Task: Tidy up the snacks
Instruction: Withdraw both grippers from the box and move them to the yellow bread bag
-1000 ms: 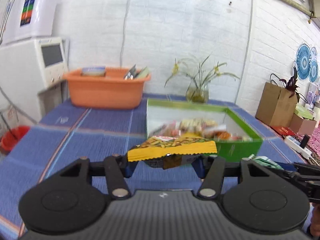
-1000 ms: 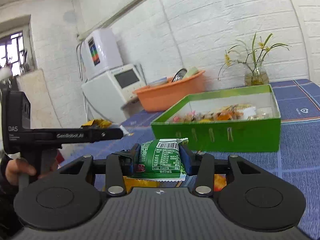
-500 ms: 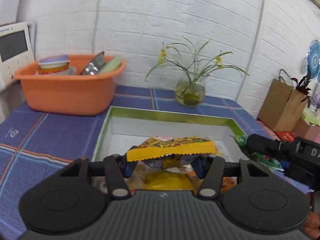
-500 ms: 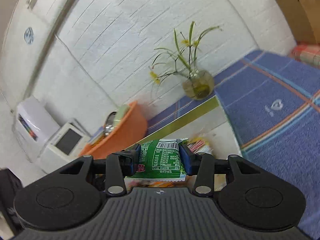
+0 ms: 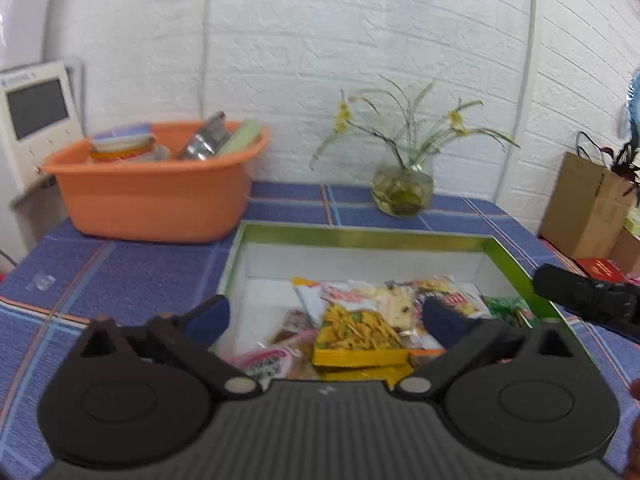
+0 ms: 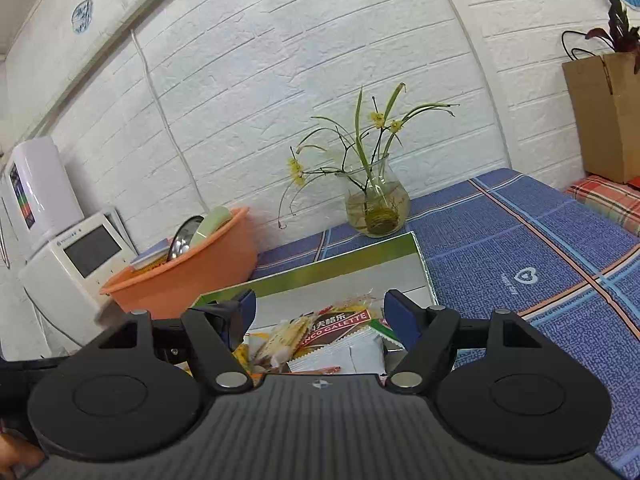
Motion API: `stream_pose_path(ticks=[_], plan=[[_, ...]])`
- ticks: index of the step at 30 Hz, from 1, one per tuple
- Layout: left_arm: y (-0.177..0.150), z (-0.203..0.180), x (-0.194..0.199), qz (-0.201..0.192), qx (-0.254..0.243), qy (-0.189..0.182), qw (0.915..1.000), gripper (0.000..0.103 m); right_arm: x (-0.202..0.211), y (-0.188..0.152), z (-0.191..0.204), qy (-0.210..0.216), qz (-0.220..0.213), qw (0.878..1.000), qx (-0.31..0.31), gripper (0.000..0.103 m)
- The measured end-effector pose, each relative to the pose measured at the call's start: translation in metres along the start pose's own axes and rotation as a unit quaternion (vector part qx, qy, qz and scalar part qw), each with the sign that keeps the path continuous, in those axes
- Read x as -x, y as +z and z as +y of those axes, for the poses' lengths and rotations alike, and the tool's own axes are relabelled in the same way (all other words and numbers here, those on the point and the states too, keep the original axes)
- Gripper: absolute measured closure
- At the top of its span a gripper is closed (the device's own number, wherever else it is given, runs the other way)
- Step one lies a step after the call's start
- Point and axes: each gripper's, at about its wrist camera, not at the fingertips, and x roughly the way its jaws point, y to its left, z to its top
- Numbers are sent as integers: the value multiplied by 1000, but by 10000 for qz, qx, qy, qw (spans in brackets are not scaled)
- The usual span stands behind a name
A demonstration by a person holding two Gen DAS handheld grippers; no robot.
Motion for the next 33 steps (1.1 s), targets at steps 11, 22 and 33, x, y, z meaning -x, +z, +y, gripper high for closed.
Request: stream_pose_path(ticks=[11,22,33], plan=[[3,9,68,-157,-318,569,9977,1,21,15,28,956,570,9934,269,0],[-113,55,171,447,288,1355,9893,1,41,-41,107,1750,1924,9471,1879,0],[-137,59,160,1058,1627,418,9801,1,28,-86,66,1556,3089,9382,95,0]])
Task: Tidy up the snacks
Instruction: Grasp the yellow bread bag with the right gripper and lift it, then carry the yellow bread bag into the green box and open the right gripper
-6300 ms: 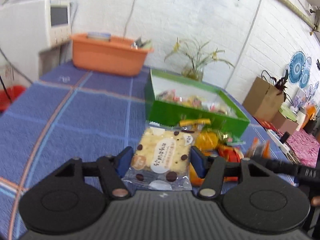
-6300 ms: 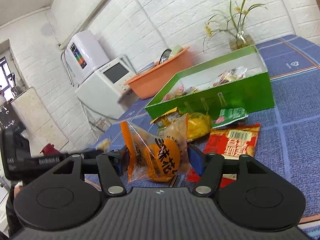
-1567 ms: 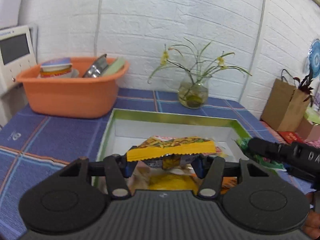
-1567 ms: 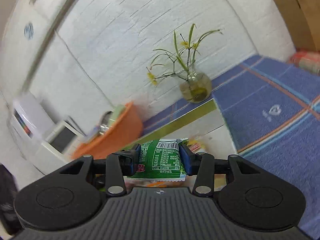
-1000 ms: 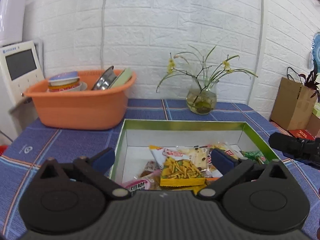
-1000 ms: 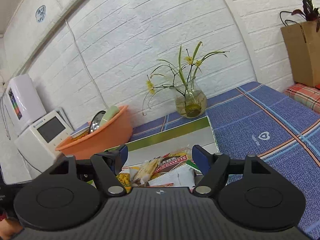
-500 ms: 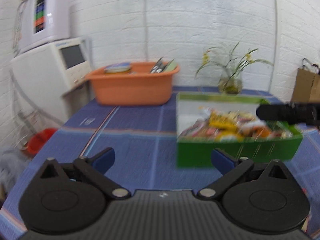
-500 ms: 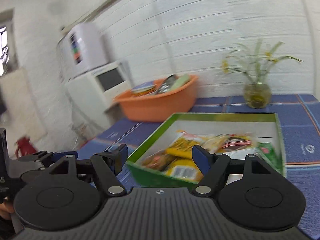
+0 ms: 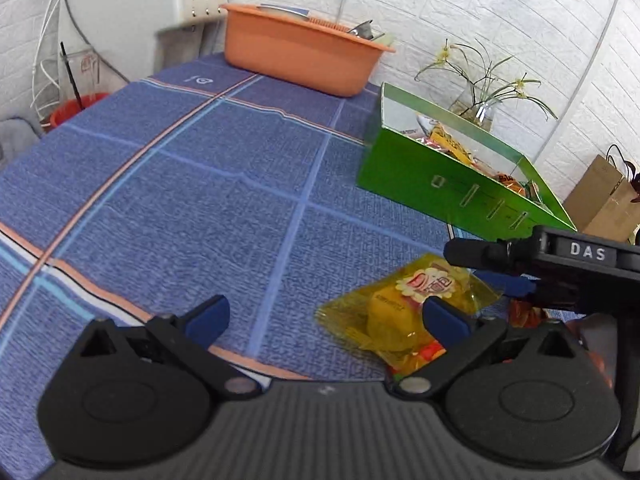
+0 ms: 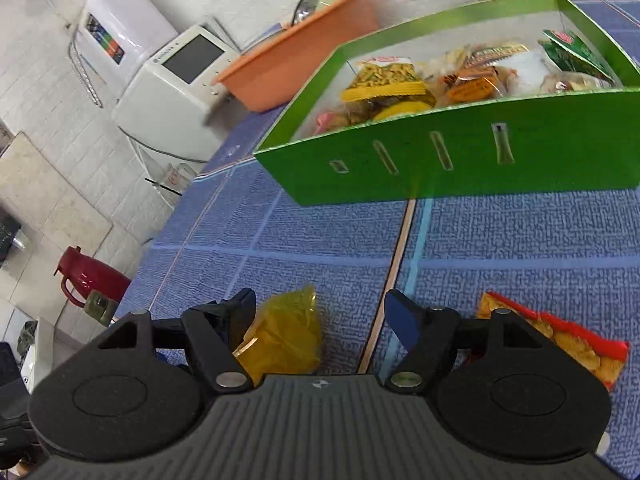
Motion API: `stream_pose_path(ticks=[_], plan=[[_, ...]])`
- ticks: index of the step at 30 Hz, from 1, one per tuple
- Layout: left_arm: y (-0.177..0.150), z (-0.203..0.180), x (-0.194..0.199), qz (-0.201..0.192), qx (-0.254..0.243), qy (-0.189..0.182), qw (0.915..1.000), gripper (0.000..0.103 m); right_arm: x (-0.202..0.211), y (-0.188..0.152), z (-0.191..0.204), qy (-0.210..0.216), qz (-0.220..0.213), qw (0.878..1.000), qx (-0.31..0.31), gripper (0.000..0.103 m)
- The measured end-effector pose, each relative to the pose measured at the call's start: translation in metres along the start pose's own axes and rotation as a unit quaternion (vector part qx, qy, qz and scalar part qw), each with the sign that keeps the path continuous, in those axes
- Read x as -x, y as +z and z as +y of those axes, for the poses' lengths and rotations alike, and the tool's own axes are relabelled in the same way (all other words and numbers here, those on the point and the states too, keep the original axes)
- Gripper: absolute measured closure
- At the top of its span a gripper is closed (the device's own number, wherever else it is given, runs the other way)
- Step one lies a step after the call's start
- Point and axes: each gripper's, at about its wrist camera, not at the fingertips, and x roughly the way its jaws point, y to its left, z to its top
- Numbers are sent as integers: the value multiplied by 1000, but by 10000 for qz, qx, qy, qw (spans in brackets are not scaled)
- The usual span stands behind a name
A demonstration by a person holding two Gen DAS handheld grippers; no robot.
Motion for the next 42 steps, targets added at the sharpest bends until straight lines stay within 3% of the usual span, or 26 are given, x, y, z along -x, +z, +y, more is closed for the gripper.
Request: stream_pose_path(ticks=[4,9,10,13,16,22,30,37,42], plan=[[-1,-3,-15,74,332,-372,9987,1,0,-2,1,397,0,9991,-154,0],[-7,-10,-18,-170,128,-621,9978,1,-7,-2,10,661,247,9972,231,0],[-8,-10,-18,-181,118,-740,9970,10,-10,-2,11,677,299,9970,242,21],[-9,-10,-17,-277,53,-624,9976,36,-9,-5,17,538,77,9975,457,39],[-5,-2,-12,-302,258,-882,9953,38,-2,-7,25,573,-174,9960,657,43],[4,-14,20,-906,-339,-880,9914,39,19,-6,43,740,-801,9897,929,43],[21,-47,38,-1298,-1179,-770,9815,39,42,2,49,687,-1469,9789,1240,43],[52,-89,39,-1770,-2059,-572,9607,39,66,43,32,857,-1836,9694,1388,44],[73,-129,28,-2187,-2771,-191,9354,35,77,72,15,991,-2124,9606,1494,43]])
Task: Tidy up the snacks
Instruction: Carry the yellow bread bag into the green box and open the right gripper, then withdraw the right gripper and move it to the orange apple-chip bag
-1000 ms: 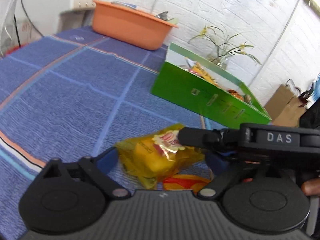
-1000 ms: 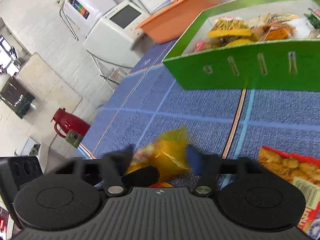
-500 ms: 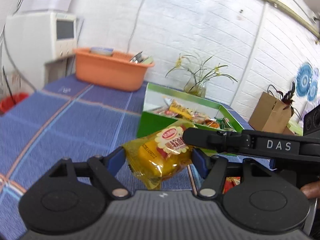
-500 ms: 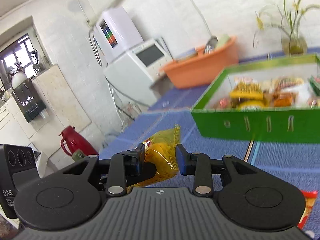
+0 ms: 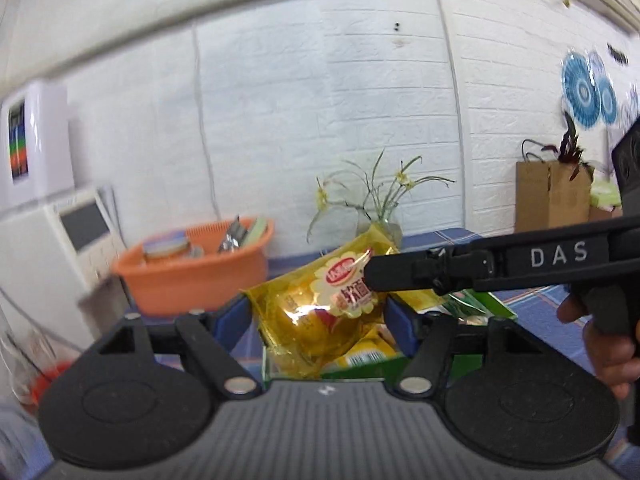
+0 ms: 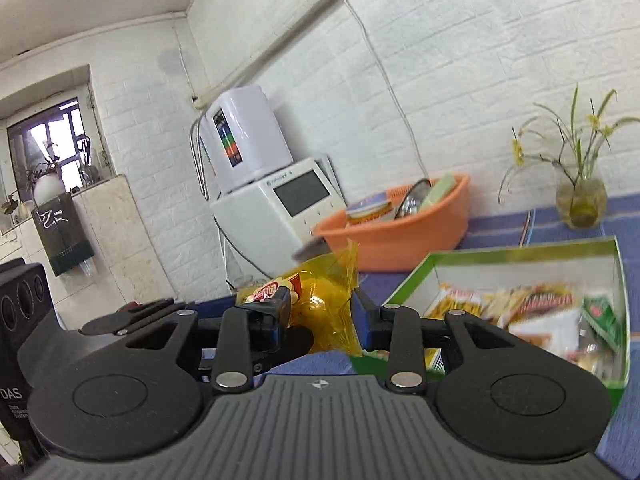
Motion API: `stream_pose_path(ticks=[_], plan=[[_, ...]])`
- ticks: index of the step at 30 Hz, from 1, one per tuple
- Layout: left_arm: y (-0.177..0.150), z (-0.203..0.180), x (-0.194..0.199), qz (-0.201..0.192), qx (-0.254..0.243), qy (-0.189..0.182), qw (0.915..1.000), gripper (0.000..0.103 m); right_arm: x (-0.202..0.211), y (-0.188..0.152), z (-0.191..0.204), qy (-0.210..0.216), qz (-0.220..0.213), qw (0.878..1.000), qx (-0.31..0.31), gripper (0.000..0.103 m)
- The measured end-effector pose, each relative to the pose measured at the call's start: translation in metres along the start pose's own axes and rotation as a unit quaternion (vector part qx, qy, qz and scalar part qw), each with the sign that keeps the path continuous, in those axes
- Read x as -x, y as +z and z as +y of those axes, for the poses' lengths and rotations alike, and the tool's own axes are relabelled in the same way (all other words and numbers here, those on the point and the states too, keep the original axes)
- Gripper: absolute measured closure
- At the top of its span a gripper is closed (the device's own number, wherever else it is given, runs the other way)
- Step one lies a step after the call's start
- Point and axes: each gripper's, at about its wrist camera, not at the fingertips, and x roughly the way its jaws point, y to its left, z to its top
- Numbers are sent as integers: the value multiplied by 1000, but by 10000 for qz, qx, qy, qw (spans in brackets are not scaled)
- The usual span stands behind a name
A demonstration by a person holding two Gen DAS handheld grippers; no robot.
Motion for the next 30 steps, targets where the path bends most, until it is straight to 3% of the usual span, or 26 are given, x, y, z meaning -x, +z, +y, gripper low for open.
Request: stream_pose_path(ticks=[4,8,12,16,21,23,24,25,26,30], plan=[[10,-18,-28,15,-448,-26,9990,35,3,7,-33,-29,-179,9993,-323,44],[12,-30,-64,44,-505,-258,9984,33,2,4,-55,-541,-648,9959,-331,43],[5,-35,-105,189,-281,-358,9988,32,-12,-2,-70,-1039,-440,9934,-214,43],[-7,-32,-136,580,48,-570,9967,32,-23,-10,-86,-1318,-198,9909,-198,44],[-25,-32,-156,895,396,-637,9932,32,-27,-16,-96,-1385,-109,9895,-392,46],[-30,-31,-159,956,510,-660,9919,33,-28,-17,-99,-1374,-84,9891,-516,40],[-31,-29,-159,943,561,-662,9918,32,-29,-18,-101,-1337,-41,9892,-603,24],[-32,-27,-156,905,622,-661,9917,30,-30,-18,-102,-1325,-8,9889,-675,0],[-33,-24,-154,869,669,-662,9918,24,-30,-18,-102,-1345,-35,9883,-718,0],[-33,-14,-138,795,698,-569,9928,24,-23,-15,-95,-1588,-268,9851,-606,0]])
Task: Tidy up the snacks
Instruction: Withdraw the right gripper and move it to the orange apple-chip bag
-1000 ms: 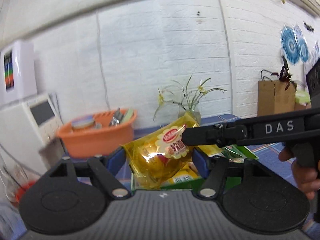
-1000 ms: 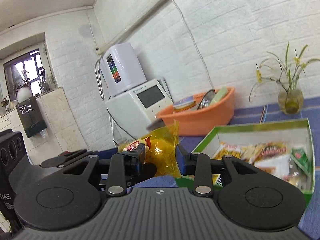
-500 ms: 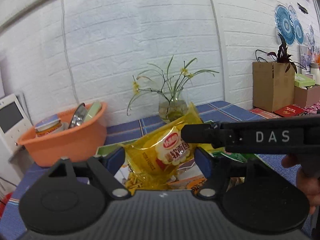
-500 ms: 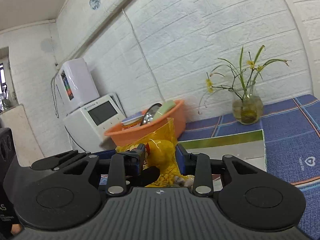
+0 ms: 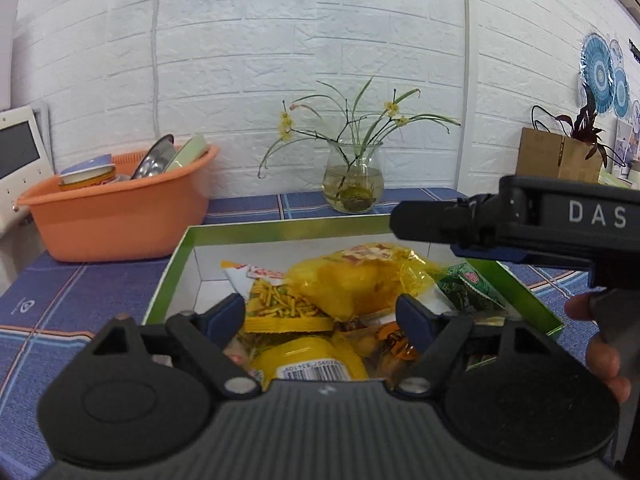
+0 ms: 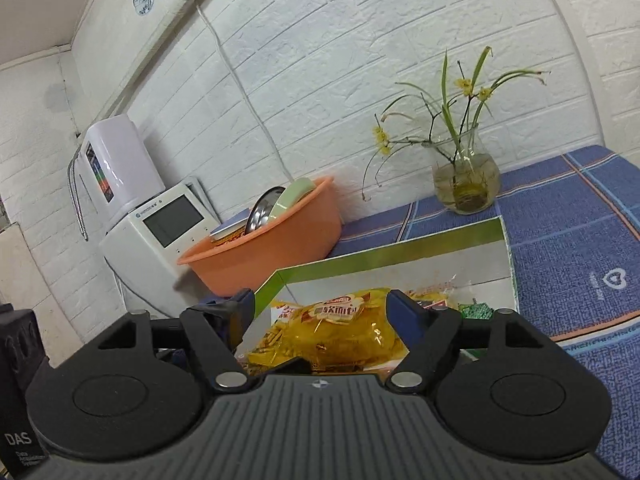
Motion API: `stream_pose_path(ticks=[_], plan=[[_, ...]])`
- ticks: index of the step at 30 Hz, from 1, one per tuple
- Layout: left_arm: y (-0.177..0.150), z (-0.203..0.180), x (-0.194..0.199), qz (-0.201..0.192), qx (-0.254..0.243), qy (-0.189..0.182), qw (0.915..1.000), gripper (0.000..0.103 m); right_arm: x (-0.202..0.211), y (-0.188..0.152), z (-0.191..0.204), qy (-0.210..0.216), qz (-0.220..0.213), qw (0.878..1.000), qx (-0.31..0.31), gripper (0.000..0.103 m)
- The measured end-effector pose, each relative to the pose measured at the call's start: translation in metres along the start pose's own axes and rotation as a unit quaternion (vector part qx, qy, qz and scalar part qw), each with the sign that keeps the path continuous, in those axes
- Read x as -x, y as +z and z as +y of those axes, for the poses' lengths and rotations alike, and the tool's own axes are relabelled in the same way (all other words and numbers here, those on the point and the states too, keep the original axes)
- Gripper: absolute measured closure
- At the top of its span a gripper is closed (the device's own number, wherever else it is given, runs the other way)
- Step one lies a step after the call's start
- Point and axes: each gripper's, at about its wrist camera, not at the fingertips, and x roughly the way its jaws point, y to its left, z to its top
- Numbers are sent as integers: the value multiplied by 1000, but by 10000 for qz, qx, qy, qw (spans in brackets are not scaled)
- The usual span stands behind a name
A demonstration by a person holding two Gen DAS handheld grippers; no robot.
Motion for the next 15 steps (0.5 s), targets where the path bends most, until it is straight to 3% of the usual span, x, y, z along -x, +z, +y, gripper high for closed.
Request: stream_pose_path(ticks=[7,13,15], plan=[[-10,23,78,-266,140,226,9993,21,11,7,13,-30,94,9996,-266,0],[-79,35,166,192,780,717,9942,20,19,3,51,548,798,9946,-370,0],[-100,35,184,449,1127,620,9907,20,22,-9,65,739,1097,9905,-382,0]])
